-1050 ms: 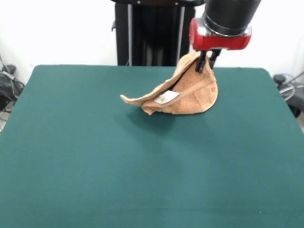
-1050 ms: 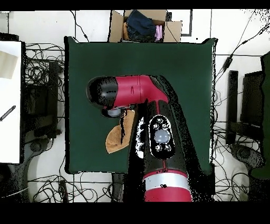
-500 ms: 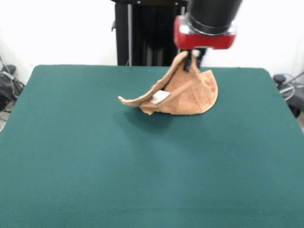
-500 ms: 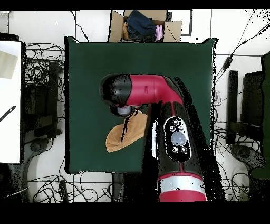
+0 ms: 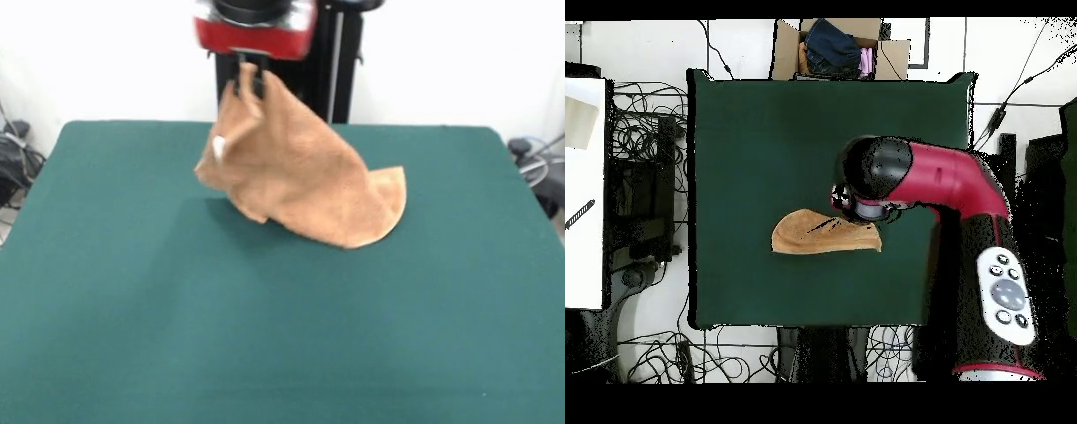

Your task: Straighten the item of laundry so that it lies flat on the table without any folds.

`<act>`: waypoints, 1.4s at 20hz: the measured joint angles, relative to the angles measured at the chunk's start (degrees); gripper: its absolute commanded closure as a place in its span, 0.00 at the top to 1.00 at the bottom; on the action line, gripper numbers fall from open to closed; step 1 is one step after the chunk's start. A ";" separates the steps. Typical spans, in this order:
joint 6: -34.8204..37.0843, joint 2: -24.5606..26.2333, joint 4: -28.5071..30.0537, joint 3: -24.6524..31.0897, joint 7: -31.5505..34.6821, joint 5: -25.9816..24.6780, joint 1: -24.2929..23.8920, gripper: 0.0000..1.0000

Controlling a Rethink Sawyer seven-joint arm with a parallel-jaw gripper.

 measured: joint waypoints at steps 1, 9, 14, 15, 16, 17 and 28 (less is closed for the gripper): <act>1.41 -0.07 -0.51 0.26 -0.38 -0.01 -1.87 0.00; 5.42 0.46 -3.15 2.97 -2.42 -0.17 -7.82 0.00; 5.69 0.63 -3.51 4.41 -3.95 -0.33 -9.84 0.00; 5.69 0.63 -3.44 4.75 -4.12 -0.34 -10.15 0.00; 5.70 0.65 -3.39 5.15 -4.19 -0.38 -10.48 0.00; 5.69 0.68 -3.39 5.30 -4.19 -0.38 -10.61 0.00; 5.70 2.00 -3.41 7.53 -4.19 -0.97 -12.42 0.00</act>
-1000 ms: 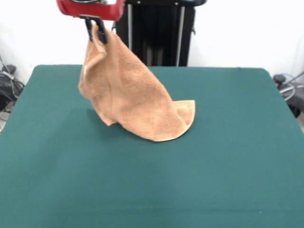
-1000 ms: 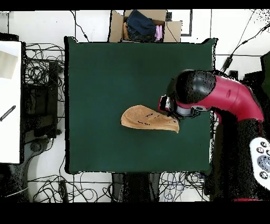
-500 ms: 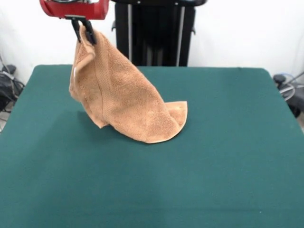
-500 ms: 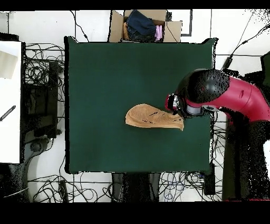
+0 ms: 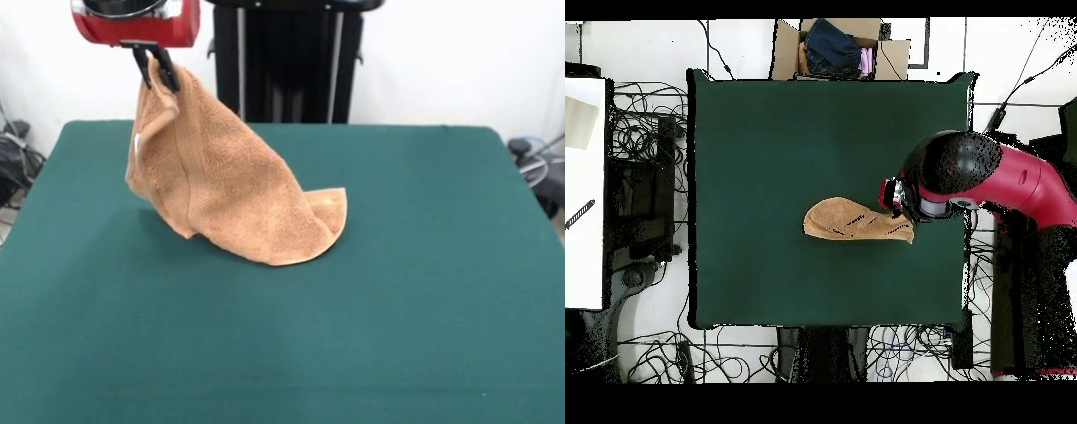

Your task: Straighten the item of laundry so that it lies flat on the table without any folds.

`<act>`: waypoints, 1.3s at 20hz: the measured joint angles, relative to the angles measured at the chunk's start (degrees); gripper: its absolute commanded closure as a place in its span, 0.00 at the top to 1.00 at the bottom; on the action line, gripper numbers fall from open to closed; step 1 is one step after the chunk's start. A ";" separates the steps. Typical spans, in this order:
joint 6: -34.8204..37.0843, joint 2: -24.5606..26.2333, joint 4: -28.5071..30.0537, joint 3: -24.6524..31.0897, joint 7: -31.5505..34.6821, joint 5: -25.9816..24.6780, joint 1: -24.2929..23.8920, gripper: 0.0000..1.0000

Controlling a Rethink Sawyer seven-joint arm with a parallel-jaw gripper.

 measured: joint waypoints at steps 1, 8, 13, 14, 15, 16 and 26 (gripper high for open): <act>-0.01 0.07 -0.02 0.18 0.00 -0.05 -0.16 0.00; 0.00 0.23 -0.21 2.43 -1.86 -0.52 -2.81 0.00; 0.27 1.03 -1.52 3.17 -5.11 -0.52 -4.48 0.00; 0.46 1.29 -1.91 3.22 -5.94 -0.52 -4.75 0.00; 0.65 1.55 -2.30 3.26 -6.77 -0.53 -5.01 0.00; 1.08 2.05 -3.11 3.29 -8.09 -0.52 -5.38 0.00; 2.11 2.85 -5.02 3.28 -10.49 -0.53 -5.64 0.00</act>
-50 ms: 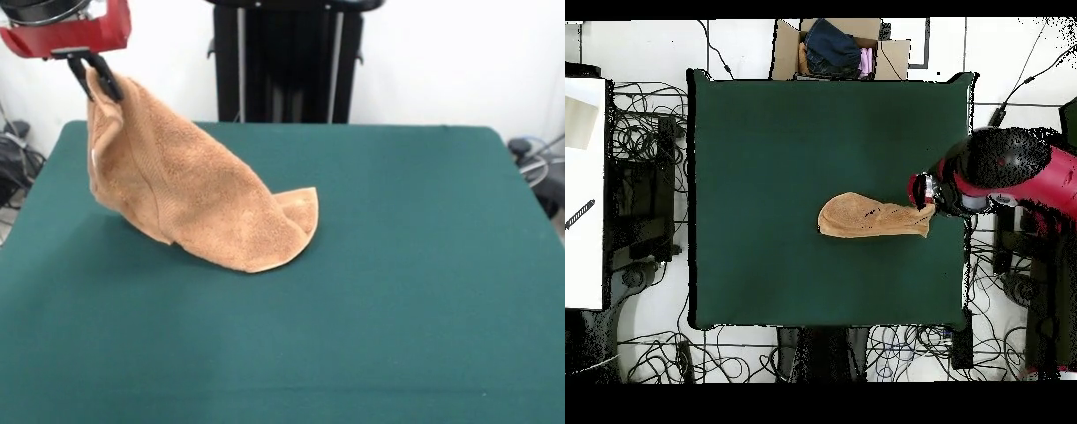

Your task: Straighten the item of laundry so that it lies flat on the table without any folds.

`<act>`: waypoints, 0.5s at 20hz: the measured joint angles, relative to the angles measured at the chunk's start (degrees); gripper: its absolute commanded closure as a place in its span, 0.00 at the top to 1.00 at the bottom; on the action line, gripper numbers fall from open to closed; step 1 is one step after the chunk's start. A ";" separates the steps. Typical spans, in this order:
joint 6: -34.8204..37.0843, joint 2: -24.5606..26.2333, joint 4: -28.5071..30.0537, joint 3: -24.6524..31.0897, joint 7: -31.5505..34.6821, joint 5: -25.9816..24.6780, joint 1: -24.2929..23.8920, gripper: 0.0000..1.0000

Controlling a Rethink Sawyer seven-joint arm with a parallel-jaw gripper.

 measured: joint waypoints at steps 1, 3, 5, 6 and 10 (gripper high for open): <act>0.00 -0.07 0.12 0.00 0.00 0.00 0.10 0.00; 0.00 -0.31 0.46 -0.01 0.00 -0.01 0.55 0.00; 0.00 -0.47 0.56 -0.02 0.00 -0.01 1.49 0.00; 0.00 -0.51 0.57 -0.02 0.00 -0.01 2.21 0.00; 0.00 -0.73 0.65 -0.01 0.00 -1.43 5.02 0.00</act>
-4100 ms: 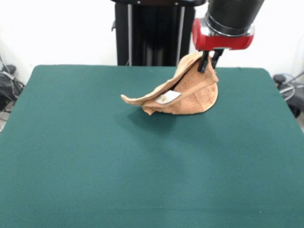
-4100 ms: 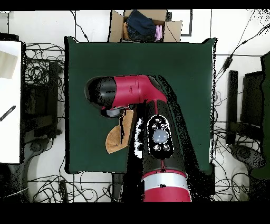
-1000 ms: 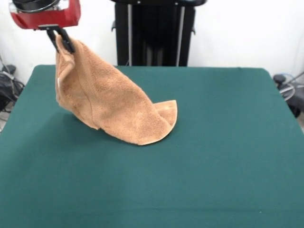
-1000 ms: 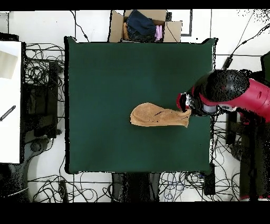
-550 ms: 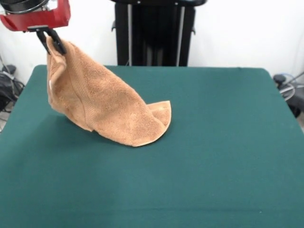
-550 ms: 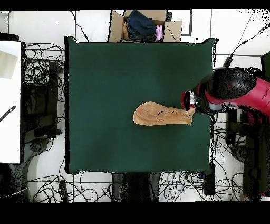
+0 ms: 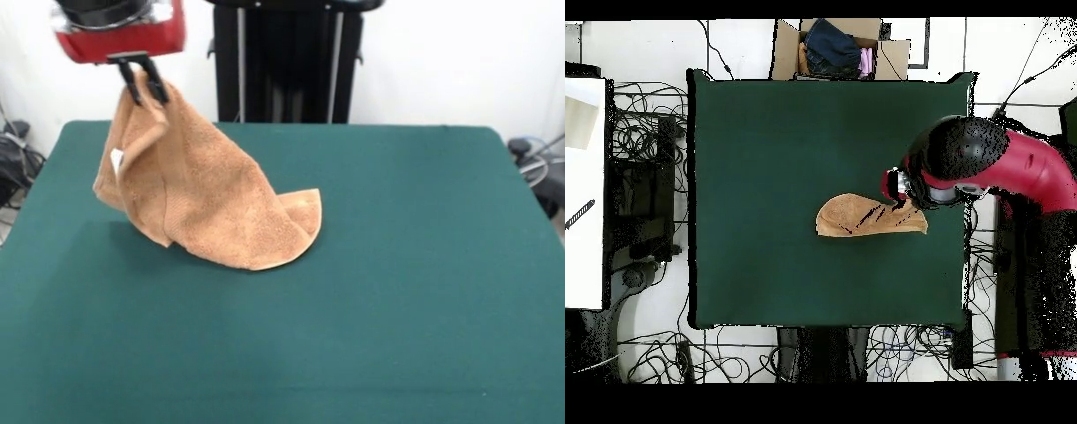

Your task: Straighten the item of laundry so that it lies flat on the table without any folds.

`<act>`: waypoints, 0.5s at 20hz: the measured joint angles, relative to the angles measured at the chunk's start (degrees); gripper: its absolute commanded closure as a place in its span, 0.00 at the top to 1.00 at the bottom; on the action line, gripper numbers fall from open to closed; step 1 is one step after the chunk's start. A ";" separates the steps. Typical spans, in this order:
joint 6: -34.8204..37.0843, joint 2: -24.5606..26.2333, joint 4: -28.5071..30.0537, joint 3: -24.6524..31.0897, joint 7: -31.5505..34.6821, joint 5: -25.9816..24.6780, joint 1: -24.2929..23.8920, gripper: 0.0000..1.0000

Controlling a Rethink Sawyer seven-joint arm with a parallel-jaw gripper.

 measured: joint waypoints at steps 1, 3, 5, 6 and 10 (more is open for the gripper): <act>0.00 -0.09 0.07 0.01 0.00 -0.48 0.67 0.00; 0.00 -0.24 0.22 0.01 0.00 -1.34 2.16 0.00; 0.00 -0.25 0.32 0.01 0.00 -1.69 3.07 0.00; 0.00 -0.24 0.35 0.01 0.00 -1.78 3.34 0.00; -0.36 -0.15 0.74 -0.05 0.00 -1.93 4.83 0.00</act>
